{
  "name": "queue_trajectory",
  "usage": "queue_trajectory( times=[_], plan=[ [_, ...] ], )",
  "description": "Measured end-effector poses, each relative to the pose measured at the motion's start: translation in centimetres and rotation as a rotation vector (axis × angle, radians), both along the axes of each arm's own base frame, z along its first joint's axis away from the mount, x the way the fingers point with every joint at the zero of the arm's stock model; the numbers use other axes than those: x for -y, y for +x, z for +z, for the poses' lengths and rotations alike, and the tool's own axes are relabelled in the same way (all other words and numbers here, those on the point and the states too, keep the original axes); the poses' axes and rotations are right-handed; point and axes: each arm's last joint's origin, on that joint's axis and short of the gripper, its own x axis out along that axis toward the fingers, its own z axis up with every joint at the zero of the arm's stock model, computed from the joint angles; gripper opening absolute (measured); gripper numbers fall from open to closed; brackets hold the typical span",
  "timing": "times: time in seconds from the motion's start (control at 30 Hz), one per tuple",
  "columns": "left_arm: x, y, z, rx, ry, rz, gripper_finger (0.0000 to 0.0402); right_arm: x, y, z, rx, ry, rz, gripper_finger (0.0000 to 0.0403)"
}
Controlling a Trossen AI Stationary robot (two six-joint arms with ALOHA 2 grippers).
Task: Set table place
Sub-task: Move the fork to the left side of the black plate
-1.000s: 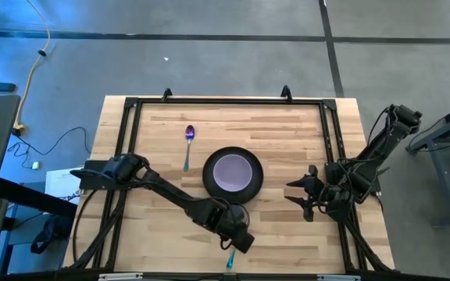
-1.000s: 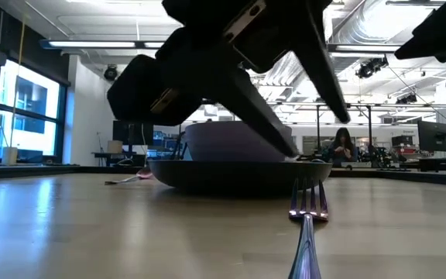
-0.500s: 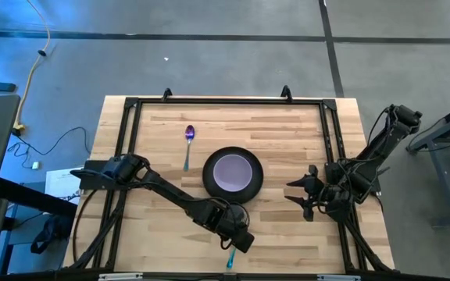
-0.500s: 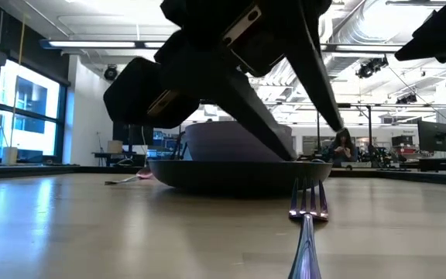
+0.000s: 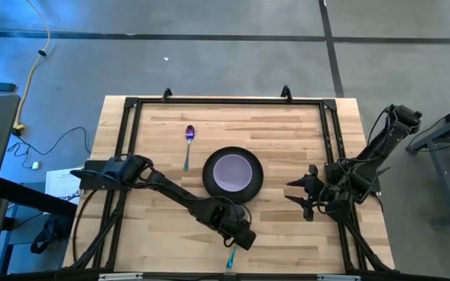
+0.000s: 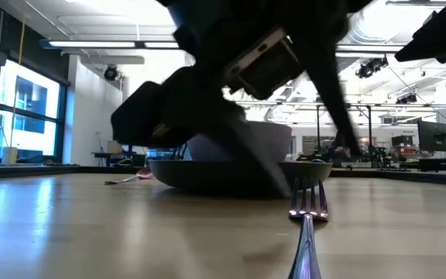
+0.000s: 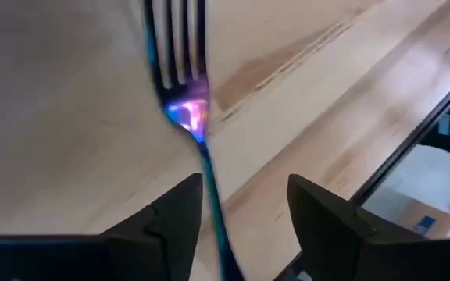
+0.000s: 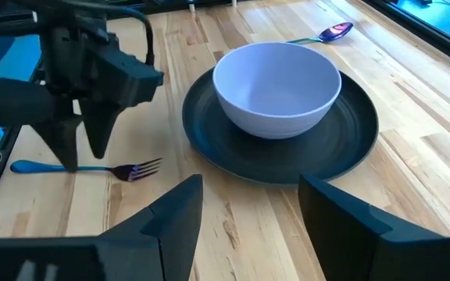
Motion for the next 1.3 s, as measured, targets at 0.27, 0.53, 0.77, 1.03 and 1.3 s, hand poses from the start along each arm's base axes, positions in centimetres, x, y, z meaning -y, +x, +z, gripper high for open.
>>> queue_trajectory(
  times=[0.27,0.53,0.77,1.03,1.3],
  plan=[
    [0.1,0.0,-1.0,-0.031,-0.023,0.011,0.0173,0.1,-0.1,-0.1,-0.009,-0.011,0.000,0.0204],
    [0.2,0.2,-1.3,-0.031,-0.043,0.030,0.0172,0.1,-0.1,-0.1,-0.013,-0.015,0.000,0.0204],
    [-0.4,0.2,-1.4,-0.055,-0.042,0.041,0.0172,0.1,-0.1,-0.2,-0.016,-0.019,-0.001,0.0204],
    [-0.4,0.2,-1.4,-0.063,-0.049,0.046,0.0172,0.2,-0.1,-0.2,-0.021,-0.028,-0.003,0.0204],
    [-0.5,-0.1,-1.5,-0.090,-0.045,0.062,0.0136,0.3,-0.1,-0.2,-0.014,-0.042,-0.017,0.0204]
  ],
)
